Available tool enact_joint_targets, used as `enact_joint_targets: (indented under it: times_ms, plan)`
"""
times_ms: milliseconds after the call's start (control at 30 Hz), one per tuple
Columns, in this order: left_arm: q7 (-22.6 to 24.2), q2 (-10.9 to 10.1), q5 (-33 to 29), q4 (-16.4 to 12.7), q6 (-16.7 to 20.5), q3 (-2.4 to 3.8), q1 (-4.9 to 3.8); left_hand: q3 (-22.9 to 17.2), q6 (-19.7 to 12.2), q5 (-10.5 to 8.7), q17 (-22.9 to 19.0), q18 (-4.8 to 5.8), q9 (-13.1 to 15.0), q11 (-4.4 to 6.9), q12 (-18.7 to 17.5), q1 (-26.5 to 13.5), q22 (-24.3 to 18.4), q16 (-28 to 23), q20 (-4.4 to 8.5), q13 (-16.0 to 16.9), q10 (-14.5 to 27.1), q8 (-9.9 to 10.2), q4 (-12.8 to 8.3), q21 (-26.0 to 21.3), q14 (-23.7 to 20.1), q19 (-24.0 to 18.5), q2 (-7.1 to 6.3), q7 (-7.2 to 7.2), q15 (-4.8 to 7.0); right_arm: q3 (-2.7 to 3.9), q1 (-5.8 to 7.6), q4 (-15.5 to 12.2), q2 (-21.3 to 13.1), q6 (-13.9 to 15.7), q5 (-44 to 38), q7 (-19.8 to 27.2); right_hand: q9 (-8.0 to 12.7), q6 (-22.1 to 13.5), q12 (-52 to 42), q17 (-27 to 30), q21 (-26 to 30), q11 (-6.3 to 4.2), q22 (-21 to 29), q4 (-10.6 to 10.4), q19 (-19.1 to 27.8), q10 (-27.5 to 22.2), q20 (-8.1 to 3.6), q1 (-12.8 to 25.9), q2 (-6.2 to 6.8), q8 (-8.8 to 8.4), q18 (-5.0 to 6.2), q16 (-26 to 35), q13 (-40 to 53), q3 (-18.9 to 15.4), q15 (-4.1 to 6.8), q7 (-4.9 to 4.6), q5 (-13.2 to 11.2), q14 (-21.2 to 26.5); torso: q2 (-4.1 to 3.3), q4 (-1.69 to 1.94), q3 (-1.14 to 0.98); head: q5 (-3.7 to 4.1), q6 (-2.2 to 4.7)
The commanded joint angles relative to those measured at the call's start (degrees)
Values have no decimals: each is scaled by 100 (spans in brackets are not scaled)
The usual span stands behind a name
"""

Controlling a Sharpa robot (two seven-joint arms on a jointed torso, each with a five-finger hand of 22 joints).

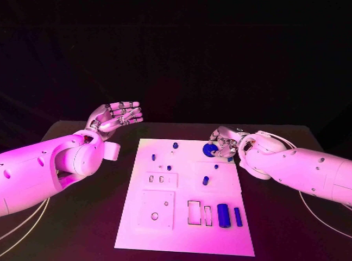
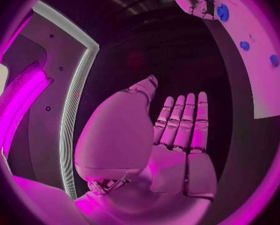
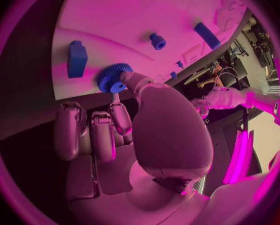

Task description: Assemble the parts on the task board

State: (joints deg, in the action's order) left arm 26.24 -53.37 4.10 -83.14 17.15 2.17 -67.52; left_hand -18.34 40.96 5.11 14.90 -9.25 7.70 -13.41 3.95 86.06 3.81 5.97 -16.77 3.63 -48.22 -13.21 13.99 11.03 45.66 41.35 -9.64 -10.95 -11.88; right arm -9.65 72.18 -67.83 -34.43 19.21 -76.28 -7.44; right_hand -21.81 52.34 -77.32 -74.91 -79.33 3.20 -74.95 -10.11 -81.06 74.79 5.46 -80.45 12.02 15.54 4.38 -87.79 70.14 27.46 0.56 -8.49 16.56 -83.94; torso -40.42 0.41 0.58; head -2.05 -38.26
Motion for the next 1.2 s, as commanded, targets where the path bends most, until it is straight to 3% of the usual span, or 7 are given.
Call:
enact_joint_targets:
  times_ms: [33,233,467,633,967,1200]
  plan:
    - [26,10,3,-10,-113,5,-7,24,36,9,-6,24,7,-7,10,51,9,-36,12,7,14,-21,11,-23,-48,-36,18,-477,8,4,5,-234,-32,736,-435,-116,-125,201,-55,-933,-44,-19,-249,7,-64,67,-12,101,-16,287,-108,-31,37,42,36,83,16,-483,0,-1,-3,-3,7]
    - [24,19,3,-12,-118,5,-7,24,37,9,-7,23,7,-7,11,53,10,-36,12,7,12,-23,13,-22,-48,-34,20,-478,8,10,72,-532,27,1052,-689,-242,-129,200,-76,-952,-72,-24,-285,15,-87,97,-18,127,12,296,-117,-38,69,61,42,87,15,-488,0,-3,0,6,19]
    - [15,43,3,-39,-125,5,-7,24,37,9,-7,23,7,-7,11,53,10,-36,12,7,12,-23,13,-22,-48,-34,20,-478,8,12,101,-660,248,1089,-867,-367,-127,188,-92,-961,-86,-28,-304,15,-100,126,-23,158,24,294,-121,-42,93,89,46,88,16,-490,-4,22,8,15,14]
    - [10,50,3,-68,-125,4,-7,24,37,9,-7,23,7,-7,11,53,10,-36,12,7,12,-23,13,-22,-48,-34,20,-478,8,11,79,-585,484,1060,-912,-404,-126,180,-94,-968,-99,-28,-321,17,-111,132,-24,165,29,291,-125,-44,97,98,47,88,17,-492,-2,0,5,-27,10]
    - [5,78,3,-143,-129,4,-7,31,42,6,-11,21,9,-6,17,63,13,-40,12,8,4,-32,19,-19,-45,-25,25,-480,8,5,-50,-292,935,930,-928,-422,-123,166,-98,-970,-96,-27,-318,21,-109,141,-26,172,35,284,-125,-45,106,113,47,86,17,-492,-8,21,7,-47,8]
    - [-3,86,3,-174,-133,4,-7,32,42,6,-12,21,9,-7,18,64,13,-41,12,8,3,-33,20,-19,-45,-24,25,-481,8,4,-138,-171,1126,802,-901,-436,-117,141,-93,-967,-92,-21,-315,22,-106,141,-27,198,49,271,-124,-44,103,132,45,76,15,-492,-12,11,-1,-82,-4]
